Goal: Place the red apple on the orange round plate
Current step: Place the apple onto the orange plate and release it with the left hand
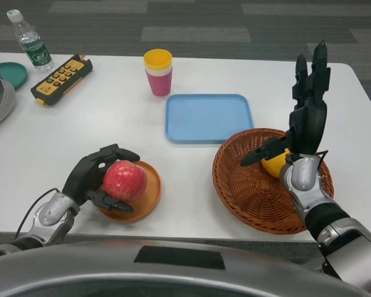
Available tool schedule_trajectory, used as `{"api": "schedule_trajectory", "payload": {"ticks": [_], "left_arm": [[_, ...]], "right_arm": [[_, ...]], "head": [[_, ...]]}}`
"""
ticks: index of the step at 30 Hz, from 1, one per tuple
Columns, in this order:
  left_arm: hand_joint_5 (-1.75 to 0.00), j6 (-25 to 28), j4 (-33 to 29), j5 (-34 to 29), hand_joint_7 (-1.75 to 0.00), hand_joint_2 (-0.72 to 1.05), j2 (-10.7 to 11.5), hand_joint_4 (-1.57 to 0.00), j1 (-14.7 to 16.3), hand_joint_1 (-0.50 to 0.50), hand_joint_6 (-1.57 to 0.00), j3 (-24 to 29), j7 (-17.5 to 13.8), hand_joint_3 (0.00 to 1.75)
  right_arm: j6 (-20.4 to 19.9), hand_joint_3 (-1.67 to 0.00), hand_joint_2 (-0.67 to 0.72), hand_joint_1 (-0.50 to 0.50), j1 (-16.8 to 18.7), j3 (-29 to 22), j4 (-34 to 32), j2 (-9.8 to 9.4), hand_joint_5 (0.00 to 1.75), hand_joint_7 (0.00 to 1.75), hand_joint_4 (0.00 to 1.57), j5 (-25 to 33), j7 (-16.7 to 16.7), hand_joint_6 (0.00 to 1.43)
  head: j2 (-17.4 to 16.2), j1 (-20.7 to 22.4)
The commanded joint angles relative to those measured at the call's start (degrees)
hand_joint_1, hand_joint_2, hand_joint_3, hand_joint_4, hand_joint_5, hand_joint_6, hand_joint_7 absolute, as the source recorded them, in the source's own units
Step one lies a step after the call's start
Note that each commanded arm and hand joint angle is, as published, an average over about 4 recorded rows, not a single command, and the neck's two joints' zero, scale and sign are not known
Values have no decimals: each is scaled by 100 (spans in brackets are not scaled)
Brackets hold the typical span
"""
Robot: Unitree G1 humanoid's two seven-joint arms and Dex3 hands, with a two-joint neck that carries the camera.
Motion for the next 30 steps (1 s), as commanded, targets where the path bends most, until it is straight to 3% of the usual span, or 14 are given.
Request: {"api": "schedule_trajectory", "payload": {"ticks": [1,6,13,16,19,21,23,26,30], "left_arm": [[-175,39,152,-29,-108,58,-7,-146,-88,50,-84,-11,-26,7],[-175,68,154,129,-112,52,-9,-141,-94,50,-79,88,-18,0],[-175,292,31,986,-112,52,-5,-123,-59,50,-50,716,-18,9],[-175,334,-6,1118,-103,52,-5,-101,-57,50,-35,798,-18,2],[-175,336,-9,1144,-89,52,-5,-64,-63,50,-18,809,-18,2],[-154,336,-9,1144,-77,52,-5,-36,-63,50,-10,809,-18,0],[-108,336,-9,1144,-65,52,-5,-14,-63,50,-5,809,-18,0],[-56,329,-9,1146,-49,54,-5,0,-70,46,0,809,-15,0],[-51,274,-9,1170,-42,67,-5,0,-72,27,0,809,-4,4]], "right_arm": [[-1,0,66,-17,-32,4,21,-29,0,0,9,47,-21,0],[-1,0,66,-17,-32,9,59,-38,0,0,9,60,-23,0],[-1,0,66,-17,-37,4,85,-38,0,0,9,60,-19,0],[-1,0,66,-17,-41,4,96,-38,0,0,9,60,-19,0],[-1,0,66,-17,-41,0,98,-38,0,0,9,60,-19,0],[-1,0,63,-17,-41,-4,103,-38,0,0,9,60,-14,0],[-1,0,63,-17,-41,-4,107,-38,0,0,9,64,-14,0],[-1,0,66,-17,-43,-4,116,-38,0,0,9,69,-16,0],[-1,0,66,-17,-46,-4,125,-38,0,0,9,69,-23,0]], "head": [[-7,-7],[-19,-4],[-24,18],[-14,28],[-14,20],[-17,12],[-19,13],[-18,20],[-18,20]]}}
